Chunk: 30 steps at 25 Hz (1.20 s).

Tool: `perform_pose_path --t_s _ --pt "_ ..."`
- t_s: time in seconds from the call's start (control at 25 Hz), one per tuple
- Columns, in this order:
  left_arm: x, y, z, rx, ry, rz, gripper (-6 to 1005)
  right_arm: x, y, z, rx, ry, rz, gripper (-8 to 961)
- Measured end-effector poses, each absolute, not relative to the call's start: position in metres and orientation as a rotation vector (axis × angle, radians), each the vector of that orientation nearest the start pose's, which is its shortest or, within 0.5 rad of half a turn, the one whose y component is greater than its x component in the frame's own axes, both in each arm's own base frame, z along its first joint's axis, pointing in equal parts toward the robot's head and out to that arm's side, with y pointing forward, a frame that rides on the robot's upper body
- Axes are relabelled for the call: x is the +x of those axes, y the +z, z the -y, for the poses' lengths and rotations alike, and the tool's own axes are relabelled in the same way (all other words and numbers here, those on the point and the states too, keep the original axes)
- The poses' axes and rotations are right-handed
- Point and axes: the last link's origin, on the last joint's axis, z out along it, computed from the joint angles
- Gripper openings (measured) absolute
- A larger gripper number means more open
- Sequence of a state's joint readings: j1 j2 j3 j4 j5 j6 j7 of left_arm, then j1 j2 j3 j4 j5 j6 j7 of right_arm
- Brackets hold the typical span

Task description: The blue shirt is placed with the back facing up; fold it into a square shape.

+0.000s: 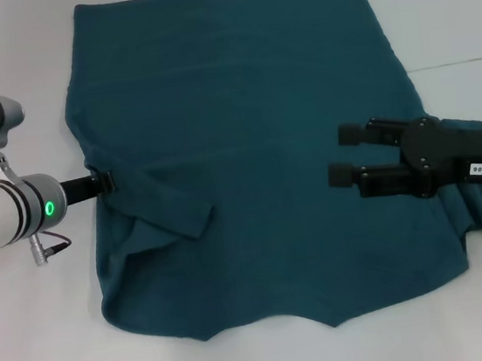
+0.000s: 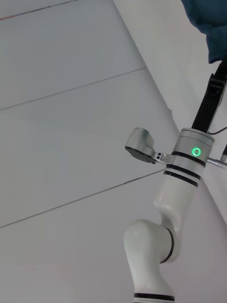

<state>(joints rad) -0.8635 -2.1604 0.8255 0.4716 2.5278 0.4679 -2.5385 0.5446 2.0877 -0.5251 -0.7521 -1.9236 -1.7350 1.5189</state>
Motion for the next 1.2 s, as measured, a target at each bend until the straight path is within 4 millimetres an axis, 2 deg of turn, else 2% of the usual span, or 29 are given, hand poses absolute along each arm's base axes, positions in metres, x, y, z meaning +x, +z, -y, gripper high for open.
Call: perform_pose_path --t_s 0.12,0.36,0.84,1.2 --pt "-0.250 -0.047 -0.455 -1.837 -0.254 1.357 41 0.239 0.040 -0.332 -2.626 1.011 -0.672 877" --pt "-0.241 -0.048 -0.459 -1.854 -0.260 1.333 39 0.239 0.040 -0.332 -2.625 1.013 -0.674 875" --pt "-0.209 -0.059 -0.468 -1.933 -0.280 1.264 36 0.238 0.039 -0.332 -2.624 1.024 -0.660 873" --pt "-0.190 -0.056 -0.479 -1.915 -0.342 1.233 37 0.234 0.038 -0.334 -2.631 1.033 -0.655 871"
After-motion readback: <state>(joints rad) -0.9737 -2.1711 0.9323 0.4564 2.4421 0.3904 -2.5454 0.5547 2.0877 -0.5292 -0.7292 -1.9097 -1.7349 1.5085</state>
